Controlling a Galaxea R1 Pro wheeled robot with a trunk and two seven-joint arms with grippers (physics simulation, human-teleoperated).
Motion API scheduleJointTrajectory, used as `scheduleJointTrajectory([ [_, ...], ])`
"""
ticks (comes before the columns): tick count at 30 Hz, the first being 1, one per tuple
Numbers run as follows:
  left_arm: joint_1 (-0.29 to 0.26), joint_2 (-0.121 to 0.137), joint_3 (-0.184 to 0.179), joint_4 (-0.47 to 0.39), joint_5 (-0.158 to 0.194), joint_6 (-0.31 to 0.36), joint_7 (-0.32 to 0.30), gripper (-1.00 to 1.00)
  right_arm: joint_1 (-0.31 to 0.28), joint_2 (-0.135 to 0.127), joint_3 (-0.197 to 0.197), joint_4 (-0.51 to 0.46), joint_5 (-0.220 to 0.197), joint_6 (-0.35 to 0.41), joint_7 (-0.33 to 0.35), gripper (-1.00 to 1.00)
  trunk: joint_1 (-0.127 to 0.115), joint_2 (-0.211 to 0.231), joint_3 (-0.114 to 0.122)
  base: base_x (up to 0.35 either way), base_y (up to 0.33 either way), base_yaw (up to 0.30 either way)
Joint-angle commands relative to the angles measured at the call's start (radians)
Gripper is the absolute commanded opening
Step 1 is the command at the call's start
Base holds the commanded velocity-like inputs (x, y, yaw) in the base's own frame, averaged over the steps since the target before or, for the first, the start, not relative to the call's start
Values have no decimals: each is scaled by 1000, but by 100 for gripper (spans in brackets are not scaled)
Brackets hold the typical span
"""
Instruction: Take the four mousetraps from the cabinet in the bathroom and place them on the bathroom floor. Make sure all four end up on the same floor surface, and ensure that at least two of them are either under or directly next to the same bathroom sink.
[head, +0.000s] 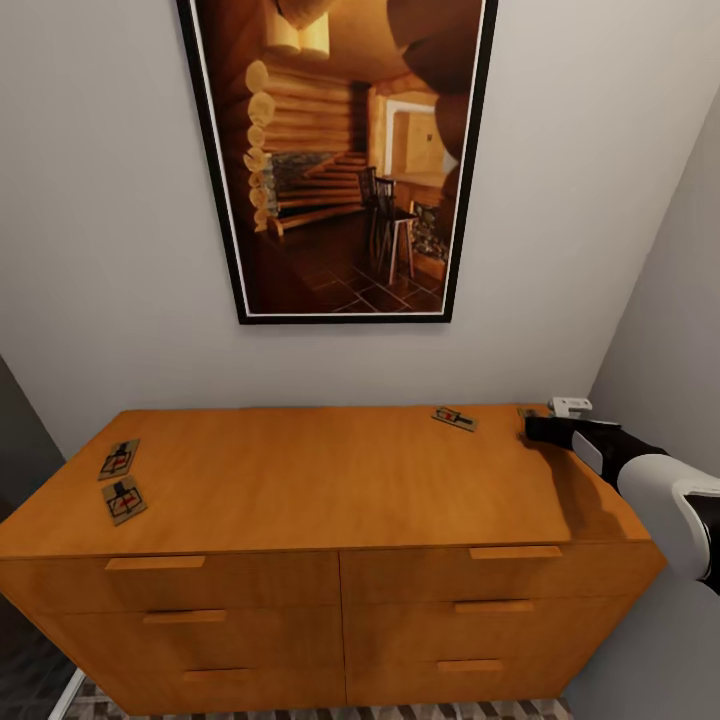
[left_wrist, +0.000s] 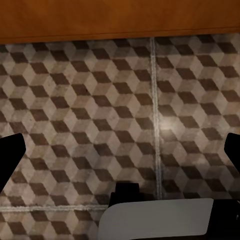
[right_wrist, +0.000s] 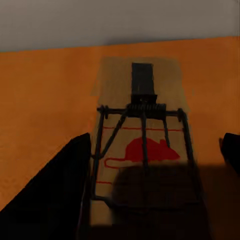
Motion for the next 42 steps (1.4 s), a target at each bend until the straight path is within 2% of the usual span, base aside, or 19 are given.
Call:
scheduleJointTrajectory([
  [1, -1, 0, 0, 1, -1, -3, 0, 100, 1, 0, -4, 13, 0, 6, 5, -100, 0, 0, -1, 0, 0, 0],
  [25, -1, 0, 0, 0, -1, -3, 0, 100, 1, -1, -6, 10, 1, 6, 5, -100, 0, 0, -1, 0, 0, 0],
  [42, -1, 0, -1, 2, 0, -3, 0, 100, 2, -3, -9, -90, 1, 31, -1, -100, 0, 0, -1, 0, 0, 0],
])
